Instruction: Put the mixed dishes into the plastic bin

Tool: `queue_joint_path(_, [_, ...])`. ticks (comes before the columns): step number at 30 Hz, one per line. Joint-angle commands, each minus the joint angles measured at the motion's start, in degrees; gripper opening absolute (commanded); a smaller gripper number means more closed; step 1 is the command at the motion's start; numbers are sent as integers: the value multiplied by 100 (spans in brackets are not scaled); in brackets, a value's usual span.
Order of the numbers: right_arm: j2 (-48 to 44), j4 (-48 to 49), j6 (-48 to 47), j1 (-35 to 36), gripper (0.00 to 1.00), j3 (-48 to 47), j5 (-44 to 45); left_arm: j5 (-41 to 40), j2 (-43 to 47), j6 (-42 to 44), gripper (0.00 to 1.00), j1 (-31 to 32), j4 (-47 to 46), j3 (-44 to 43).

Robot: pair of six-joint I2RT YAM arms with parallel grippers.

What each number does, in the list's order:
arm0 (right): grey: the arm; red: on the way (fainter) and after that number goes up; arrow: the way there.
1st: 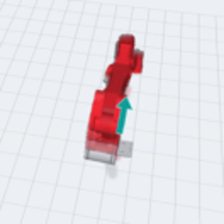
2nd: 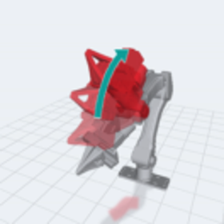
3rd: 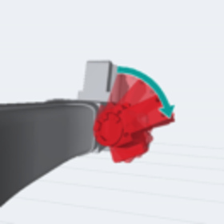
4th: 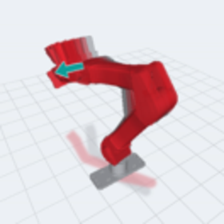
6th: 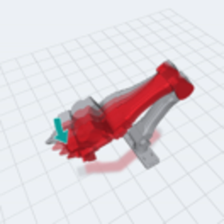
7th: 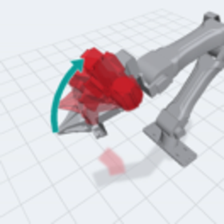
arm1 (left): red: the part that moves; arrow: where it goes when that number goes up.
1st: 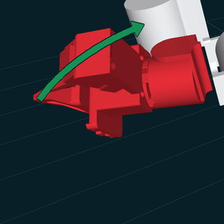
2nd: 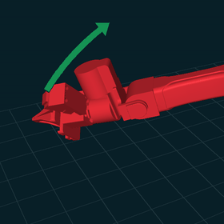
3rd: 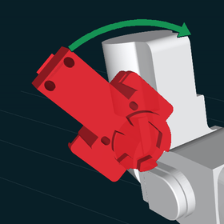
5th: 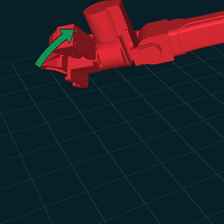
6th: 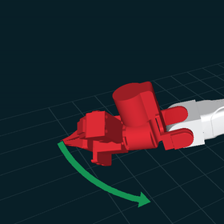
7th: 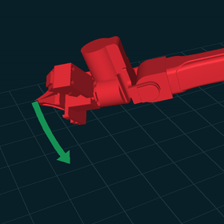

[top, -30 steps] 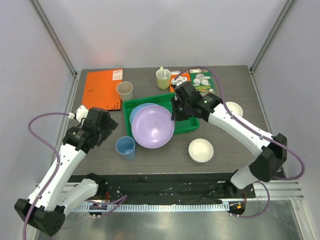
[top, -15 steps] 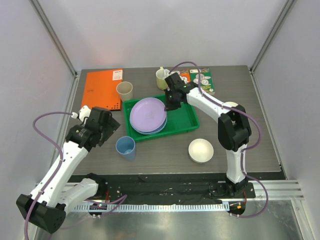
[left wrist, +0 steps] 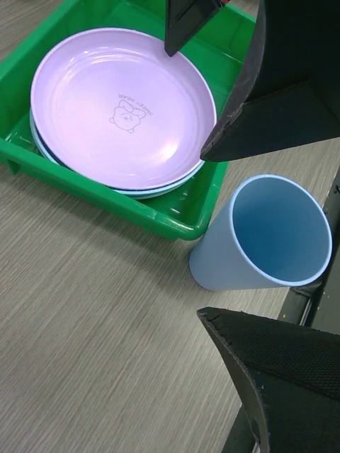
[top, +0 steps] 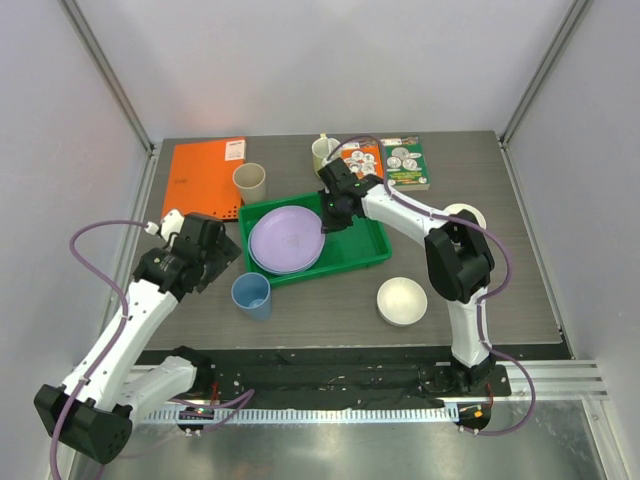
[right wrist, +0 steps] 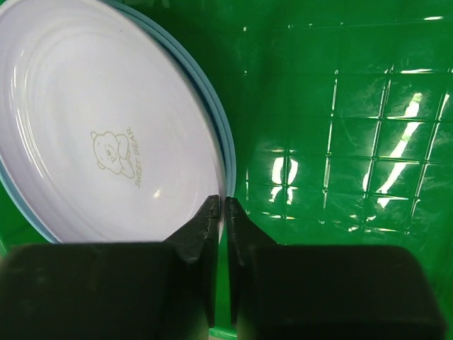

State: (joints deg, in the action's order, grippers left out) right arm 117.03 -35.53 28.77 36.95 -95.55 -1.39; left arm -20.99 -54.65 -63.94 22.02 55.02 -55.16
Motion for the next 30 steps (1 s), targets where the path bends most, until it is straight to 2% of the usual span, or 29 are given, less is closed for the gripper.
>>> queue_joint_path(1, [-233, 196, 32, -12, 22, 185, -89, -54, 60, 84, 83, -31, -62, -57])
queue_joint_path(2, [-294, 204, 23, -12, 38, 238, -116, -63, 77, 66, 83, -31, -36, -39])
queue_joint_path(4, [-374, 204, 49, -12, 51, 404, -116, -63, 113, 49, 83, -31, -9, -22])
queue_joint_path(5, [-409, 204, 67, -4, 54, 458, -116, -80, 130, 31, 83, -31, -9, -4])
queue_joint_path(14, [-1147, 46, 207, -12, 63, 959, -81, 60, 209, 5, 83, -22, -27, 31])
queue_joint_path(16, [-1551, 11, 234, -12, 73, 1081, 24, 78, 236, 188, 83, -22, -62, 5])
queue_joint_path(19, [-1972, -496, 164, -47, 75, 1030, 531, 253, 288, 698, 84, -31, -308, -83])
queue_joint_path(23, [-2570, -1061, 225, -292, 78, 1318, 858, 254, 279, 962, 84, -31, 16, -303])
queue_joint_path(25, [-3165, -1088, 444, -416, 82, 1888, 982, 201, 385, 1006, 84, -31, 201, -216])
queue_joint_path(29, [-4228, -1079, 945, -654, 83, 2978, 1141, 78, 1034, 919, 85, -31, 254, 74])
queue_joint_path(30, [-4407, -1079, 1007, -663, 86, 3355, 1158, 52, 1140, 910, 85, -31, 254, 93])
